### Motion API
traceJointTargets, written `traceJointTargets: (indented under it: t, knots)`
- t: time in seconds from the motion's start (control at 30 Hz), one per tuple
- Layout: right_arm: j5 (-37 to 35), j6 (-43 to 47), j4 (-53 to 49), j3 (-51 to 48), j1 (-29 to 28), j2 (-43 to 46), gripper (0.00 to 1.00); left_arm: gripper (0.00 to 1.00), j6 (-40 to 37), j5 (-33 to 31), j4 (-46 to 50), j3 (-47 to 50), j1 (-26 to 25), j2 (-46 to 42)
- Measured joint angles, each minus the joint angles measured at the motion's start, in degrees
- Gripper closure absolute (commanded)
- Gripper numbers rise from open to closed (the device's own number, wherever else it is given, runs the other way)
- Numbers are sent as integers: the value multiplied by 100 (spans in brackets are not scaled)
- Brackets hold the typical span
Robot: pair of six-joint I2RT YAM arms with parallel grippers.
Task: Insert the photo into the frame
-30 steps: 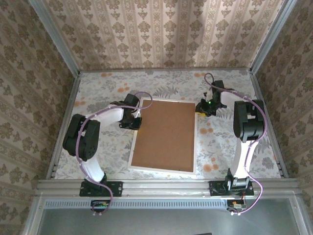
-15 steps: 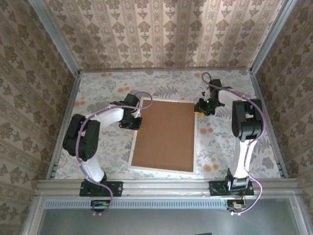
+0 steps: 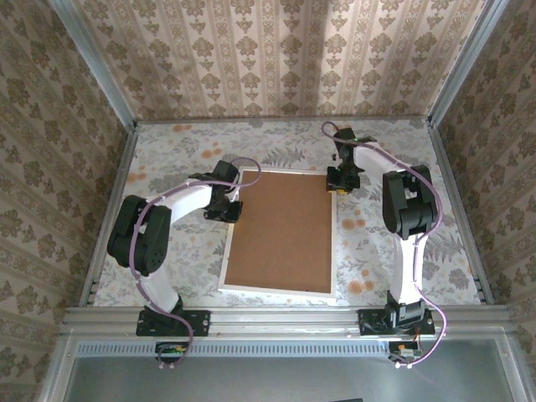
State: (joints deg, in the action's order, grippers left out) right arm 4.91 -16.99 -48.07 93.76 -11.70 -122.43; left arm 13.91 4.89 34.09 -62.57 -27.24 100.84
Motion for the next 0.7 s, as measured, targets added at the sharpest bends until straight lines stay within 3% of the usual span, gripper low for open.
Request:
traceJointTargets:
  t: [0.47, 0.57, 0.7]
  knots:
    - [-1574, 87, -909, 951, -645, -586, 65, 93, 0, -24, 0, 2, -13, -9]
    - [-1491, 136, -798, 774, -588, -407, 61, 93, 0, -31, 0, 2, -17, -9]
    - [-824, 184, -577, -2, -396, 420, 59, 93, 2, -68, 2, 2, -33, -9]
